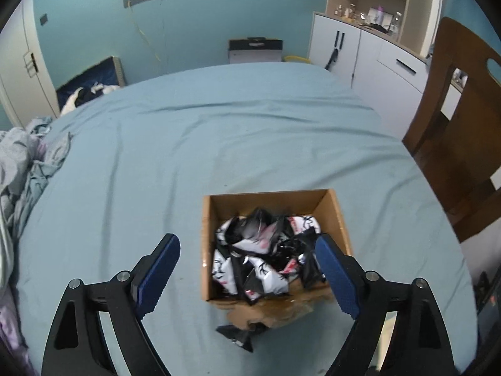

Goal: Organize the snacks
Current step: 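Drop the black packet into the box with the left gripper while the right gripper carries the tan sachet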

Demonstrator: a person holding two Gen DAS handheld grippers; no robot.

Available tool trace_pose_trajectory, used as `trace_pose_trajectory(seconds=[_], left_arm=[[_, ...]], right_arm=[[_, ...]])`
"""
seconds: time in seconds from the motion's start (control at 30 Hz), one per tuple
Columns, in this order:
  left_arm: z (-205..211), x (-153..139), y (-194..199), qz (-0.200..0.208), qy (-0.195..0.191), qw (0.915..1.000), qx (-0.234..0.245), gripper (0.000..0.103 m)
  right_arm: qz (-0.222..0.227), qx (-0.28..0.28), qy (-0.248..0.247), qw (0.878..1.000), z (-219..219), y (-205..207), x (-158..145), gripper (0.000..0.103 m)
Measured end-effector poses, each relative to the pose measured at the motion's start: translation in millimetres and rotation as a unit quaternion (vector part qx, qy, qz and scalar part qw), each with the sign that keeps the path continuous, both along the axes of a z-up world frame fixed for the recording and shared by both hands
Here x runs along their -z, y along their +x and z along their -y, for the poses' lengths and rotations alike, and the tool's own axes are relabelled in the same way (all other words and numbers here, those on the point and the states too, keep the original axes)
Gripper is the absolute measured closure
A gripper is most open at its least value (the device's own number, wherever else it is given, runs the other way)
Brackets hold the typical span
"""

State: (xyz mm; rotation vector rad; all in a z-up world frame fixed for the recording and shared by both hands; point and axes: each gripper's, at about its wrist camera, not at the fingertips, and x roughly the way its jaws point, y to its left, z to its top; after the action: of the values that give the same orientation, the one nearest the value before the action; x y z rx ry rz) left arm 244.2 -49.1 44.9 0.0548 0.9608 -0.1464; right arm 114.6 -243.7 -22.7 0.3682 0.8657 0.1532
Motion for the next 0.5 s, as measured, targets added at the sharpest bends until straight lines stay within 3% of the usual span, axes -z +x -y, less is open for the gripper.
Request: trace_pose_trajectory(seconds=[0.1, 0.37, 0.5], left_arm=[[-6, 6, -4, -0.023, 0.008, 0.9997, -0.004, 0.012], [-37, 12, -45, -0.019, -0.012, 0.9984, -0.053, 0.012], [-46, 21, -67, -0.017, 0.004, 0.9983, -0.055, 0.012]], right_arm=[[0.001, -0.005, 0.002, 1.0, -1, 7, -5, 0.05], [-0.003, -0.037, 0.005, 0.999, -14, 56, -29, 0.05], [0.009, -0.042, 0.002, 0.999, -19, 77, -43, 0.05]])
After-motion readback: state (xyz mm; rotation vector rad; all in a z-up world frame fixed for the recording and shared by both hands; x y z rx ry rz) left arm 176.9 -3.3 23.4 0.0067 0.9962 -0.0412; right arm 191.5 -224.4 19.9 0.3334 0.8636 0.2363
